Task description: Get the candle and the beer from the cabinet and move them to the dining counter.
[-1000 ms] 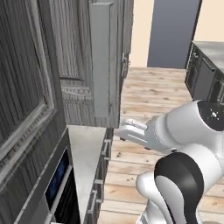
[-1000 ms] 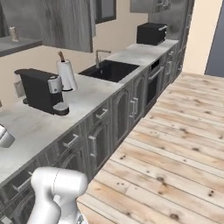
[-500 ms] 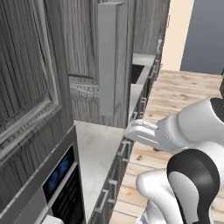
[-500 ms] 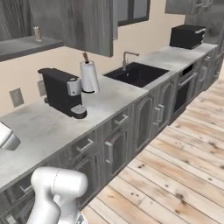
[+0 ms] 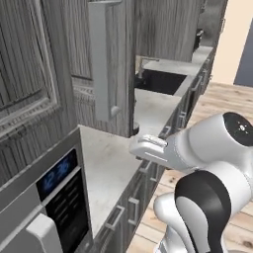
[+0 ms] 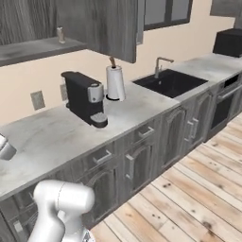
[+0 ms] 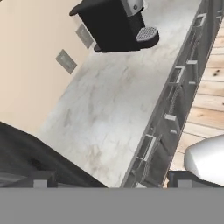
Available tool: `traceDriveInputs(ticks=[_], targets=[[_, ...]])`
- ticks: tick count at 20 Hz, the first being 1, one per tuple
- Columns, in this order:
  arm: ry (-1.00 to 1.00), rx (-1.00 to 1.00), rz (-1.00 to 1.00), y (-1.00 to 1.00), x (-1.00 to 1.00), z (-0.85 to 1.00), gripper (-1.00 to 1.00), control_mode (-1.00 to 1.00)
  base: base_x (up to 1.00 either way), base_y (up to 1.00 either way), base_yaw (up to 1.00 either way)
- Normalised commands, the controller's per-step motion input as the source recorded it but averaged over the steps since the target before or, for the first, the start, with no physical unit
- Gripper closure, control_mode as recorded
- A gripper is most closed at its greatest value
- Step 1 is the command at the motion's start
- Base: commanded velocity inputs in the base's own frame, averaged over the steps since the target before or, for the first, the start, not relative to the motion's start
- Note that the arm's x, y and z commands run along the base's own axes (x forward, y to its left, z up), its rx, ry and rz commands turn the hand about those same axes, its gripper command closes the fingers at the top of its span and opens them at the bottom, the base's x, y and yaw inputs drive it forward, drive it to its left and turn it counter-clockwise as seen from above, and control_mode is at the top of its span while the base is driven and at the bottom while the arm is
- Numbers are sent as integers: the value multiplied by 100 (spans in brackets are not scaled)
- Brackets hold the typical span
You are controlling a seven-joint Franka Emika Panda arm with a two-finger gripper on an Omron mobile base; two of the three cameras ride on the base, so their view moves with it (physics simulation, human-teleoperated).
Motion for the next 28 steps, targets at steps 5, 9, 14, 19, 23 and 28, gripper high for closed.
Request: traceDriveInputs(ticks=[5, 9, 14, 19, 23, 28], targets=[[0, 0, 0, 0, 0, 0, -100, 100, 9, -74, 24], [0, 0, 0, 0, 0, 0, -100, 100, 14, -92, 23], [0, 0, 0, 0, 0, 0, -100, 100, 43, -64, 23], [0, 0, 0, 0, 0, 0, -100, 100, 96, -1, 25], [0, 0, 0, 0, 0, 0, -100, 100, 76, 0, 32], [0, 0, 0, 0, 0, 0, -100, 100, 49, 8, 40]])
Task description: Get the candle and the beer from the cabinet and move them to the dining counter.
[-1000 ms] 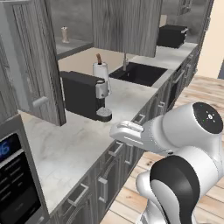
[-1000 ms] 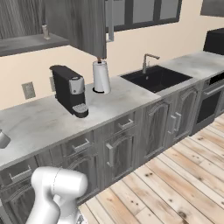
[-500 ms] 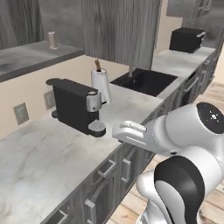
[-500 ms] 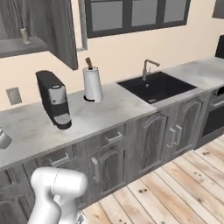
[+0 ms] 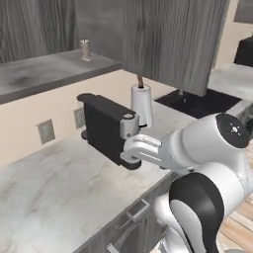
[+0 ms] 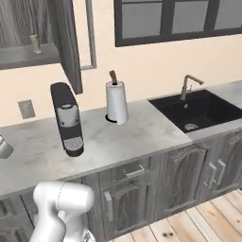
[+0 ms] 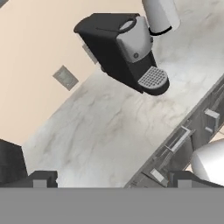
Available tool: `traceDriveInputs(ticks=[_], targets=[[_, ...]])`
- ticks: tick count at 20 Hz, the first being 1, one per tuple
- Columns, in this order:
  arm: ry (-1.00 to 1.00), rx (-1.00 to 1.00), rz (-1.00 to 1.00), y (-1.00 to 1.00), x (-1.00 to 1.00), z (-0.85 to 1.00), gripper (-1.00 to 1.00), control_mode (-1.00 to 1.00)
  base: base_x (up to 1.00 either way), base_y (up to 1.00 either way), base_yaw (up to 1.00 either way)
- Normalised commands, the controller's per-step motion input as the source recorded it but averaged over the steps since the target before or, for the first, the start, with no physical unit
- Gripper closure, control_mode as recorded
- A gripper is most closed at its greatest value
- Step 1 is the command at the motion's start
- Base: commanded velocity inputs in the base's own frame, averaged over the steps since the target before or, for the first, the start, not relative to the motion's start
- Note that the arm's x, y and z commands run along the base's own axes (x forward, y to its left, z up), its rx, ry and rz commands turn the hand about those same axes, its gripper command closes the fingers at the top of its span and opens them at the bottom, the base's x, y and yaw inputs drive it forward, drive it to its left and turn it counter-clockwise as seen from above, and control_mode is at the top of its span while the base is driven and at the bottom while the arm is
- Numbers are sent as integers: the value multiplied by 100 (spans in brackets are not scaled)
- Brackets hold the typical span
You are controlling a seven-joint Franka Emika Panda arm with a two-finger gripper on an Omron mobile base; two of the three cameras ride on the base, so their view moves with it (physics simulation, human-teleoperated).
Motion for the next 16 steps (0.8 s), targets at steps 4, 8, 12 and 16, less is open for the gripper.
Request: traceDriveInputs(ticks=[4, 8, 12, 16], targets=[[0, 0, 0, 0, 0, 0, -100, 100, 29, 39, 47], [0, 0, 0, 0, 0, 0, -100, 100, 55, 18, 45], [0, 0, 0, 0, 0, 0, -100, 100, 74, 18, 43], [0, 0, 0, 0, 0, 0, -100, 100, 79, 11, 40]])
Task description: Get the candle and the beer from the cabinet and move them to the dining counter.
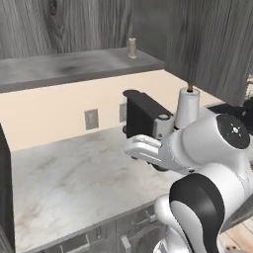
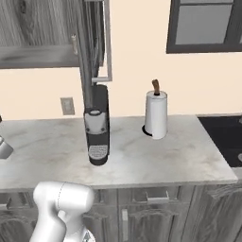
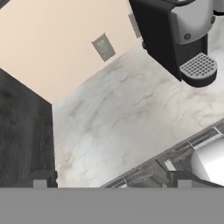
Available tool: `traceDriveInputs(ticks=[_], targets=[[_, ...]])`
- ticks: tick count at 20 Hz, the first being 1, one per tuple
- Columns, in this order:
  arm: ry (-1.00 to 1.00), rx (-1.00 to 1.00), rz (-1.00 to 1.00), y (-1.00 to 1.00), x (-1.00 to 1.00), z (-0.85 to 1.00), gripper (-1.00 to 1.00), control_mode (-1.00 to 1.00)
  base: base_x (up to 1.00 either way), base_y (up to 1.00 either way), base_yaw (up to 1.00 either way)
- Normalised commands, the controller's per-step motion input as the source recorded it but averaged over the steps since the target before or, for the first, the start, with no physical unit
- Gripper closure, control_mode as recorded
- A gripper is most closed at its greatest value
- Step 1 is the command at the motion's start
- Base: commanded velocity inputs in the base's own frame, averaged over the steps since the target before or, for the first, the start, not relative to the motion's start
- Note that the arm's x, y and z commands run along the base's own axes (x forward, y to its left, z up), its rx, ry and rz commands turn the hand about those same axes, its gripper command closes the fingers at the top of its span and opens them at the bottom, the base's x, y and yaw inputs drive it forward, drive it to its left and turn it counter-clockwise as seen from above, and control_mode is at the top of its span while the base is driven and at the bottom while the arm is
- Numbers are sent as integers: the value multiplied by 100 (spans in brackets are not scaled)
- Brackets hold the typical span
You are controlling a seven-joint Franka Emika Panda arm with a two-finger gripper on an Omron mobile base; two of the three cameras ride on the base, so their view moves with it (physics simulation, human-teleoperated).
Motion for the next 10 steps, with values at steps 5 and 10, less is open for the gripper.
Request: traceDriveInputs(ticks=[5, 10], targets=[[0, 0, 0, 0, 0, 0, -100, 100, 91, 18, 35], [0, 0, 0, 0, 0, 0, -100, 100, 100, 34, 26]])
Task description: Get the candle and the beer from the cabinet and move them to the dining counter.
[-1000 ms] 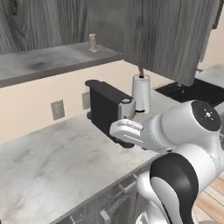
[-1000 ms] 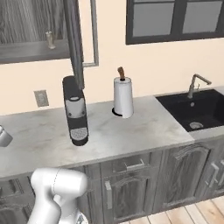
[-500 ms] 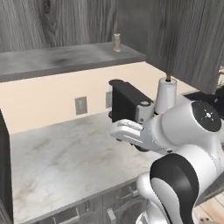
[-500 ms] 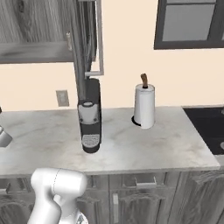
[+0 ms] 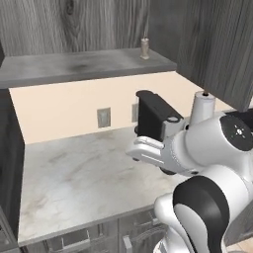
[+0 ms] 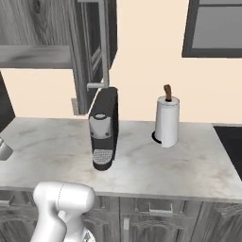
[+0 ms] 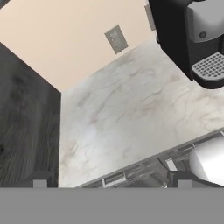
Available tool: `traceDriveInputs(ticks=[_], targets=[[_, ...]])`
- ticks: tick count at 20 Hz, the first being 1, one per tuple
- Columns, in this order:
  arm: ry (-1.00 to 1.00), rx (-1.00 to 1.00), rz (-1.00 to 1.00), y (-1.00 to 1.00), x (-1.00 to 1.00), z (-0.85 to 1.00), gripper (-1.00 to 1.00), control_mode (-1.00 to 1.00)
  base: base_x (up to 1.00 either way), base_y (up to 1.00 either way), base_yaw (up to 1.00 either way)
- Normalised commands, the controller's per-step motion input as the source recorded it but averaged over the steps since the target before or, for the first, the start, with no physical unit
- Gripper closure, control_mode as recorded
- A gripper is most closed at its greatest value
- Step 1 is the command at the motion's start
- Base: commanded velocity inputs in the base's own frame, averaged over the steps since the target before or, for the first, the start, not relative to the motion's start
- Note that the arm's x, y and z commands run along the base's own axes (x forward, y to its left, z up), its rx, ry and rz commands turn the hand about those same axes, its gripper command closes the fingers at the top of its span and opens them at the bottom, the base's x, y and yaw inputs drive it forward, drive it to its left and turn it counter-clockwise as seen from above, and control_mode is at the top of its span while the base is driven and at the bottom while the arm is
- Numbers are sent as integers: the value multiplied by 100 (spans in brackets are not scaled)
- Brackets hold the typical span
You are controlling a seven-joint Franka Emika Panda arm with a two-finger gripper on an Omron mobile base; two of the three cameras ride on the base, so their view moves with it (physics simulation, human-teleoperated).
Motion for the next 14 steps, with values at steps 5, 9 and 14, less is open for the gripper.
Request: traceDriveInputs(ticks=[5, 9, 14], targets=[[0, 0, 0, 0, 0, 0, -100, 100, 94, 47, 7], [0, 0, 0, 0, 0, 0, -100, 100, 86, 74, -3], [0, 0, 0, 0, 0, 0, -100, 100, 87, 90, -1]])
